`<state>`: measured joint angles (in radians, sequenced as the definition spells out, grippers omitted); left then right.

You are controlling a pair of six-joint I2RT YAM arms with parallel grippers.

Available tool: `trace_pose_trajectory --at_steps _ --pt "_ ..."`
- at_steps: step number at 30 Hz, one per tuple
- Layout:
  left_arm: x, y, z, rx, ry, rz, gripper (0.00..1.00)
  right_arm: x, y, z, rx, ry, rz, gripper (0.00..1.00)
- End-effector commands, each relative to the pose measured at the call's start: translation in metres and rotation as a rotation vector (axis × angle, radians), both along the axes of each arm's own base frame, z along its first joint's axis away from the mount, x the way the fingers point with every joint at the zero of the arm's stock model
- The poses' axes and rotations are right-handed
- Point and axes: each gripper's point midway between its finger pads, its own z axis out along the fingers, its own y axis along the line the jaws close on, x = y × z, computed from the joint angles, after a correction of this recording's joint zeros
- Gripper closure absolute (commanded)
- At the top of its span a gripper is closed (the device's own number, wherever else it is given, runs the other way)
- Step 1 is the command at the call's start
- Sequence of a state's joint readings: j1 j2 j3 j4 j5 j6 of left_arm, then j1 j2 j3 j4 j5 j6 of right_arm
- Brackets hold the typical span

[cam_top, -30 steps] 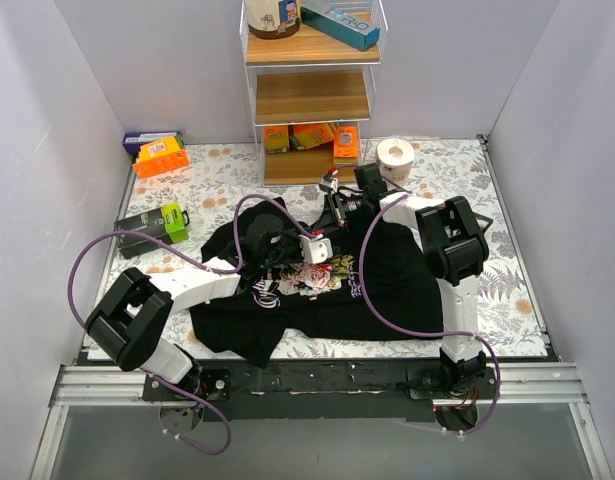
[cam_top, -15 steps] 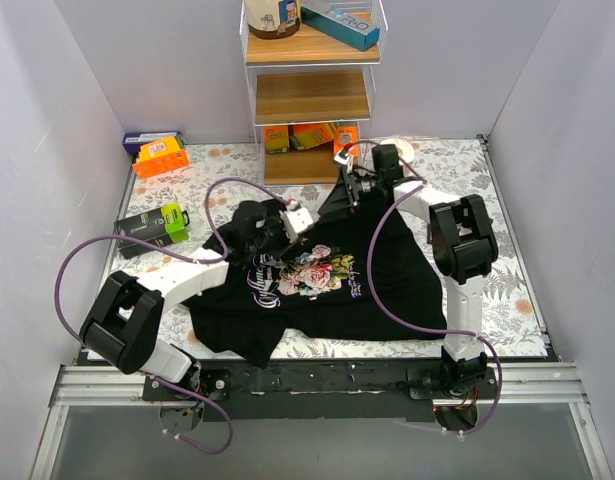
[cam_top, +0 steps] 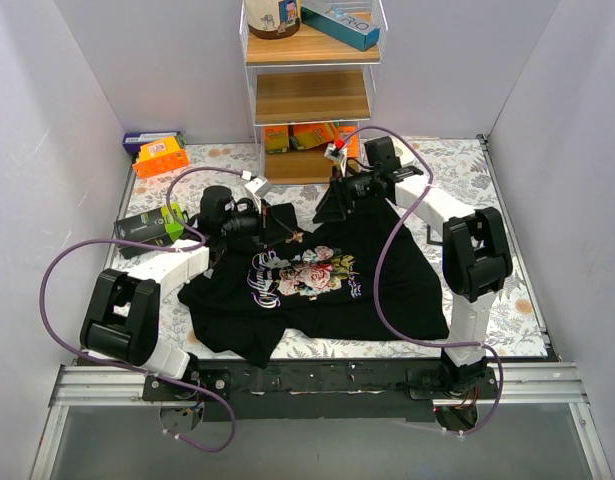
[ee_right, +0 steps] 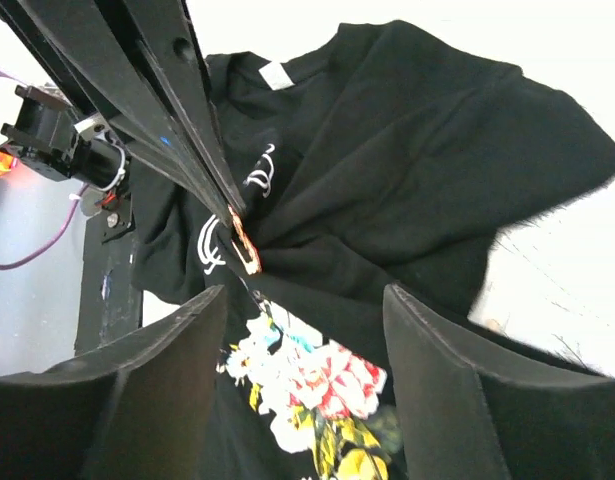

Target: Remove the brooch from the garment

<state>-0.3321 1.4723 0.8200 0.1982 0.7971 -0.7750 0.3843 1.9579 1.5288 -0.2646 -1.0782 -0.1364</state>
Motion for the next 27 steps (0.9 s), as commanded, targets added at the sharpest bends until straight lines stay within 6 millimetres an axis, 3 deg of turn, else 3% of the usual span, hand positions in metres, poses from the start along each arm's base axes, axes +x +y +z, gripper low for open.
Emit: trace_pose_trajectory --at_steps 1,3,9,17,22,27 --pt "-0.008 -0.005 0.014 -0.113 0.074 -0.021 1.00 -0.003 0.020 0.010 0.042 -0.100 0.042 0.33" --pt "-0.005 -0.003 0.017 -0.126 0.084 -0.010 1.00 -0.011 0.027 0.003 0.058 -0.061 0.067 0.37" --pt "0.000 0.005 0.024 -0.167 0.097 0.018 1.00 -0.036 0.041 -0.004 0.076 0.038 0.127 0.33" --pt "-0.003 0.008 0.031 -0.211 0.111 0.035 1.00 -0.045 0.051 -0.013 0.084 0.145 0.101 0.36" --pt "-0.002 0.010 0.030 -0.216 0.111 0.055 1.00 -0.063 0.056 -0.026 0.050 0.179 0.122 0.39" --pt "-0.001 0.011 0.028 -0.223 0.105 0.075 1.00 -0.079 0.063 -0.020 0.046 0.163 0.145 0.38"
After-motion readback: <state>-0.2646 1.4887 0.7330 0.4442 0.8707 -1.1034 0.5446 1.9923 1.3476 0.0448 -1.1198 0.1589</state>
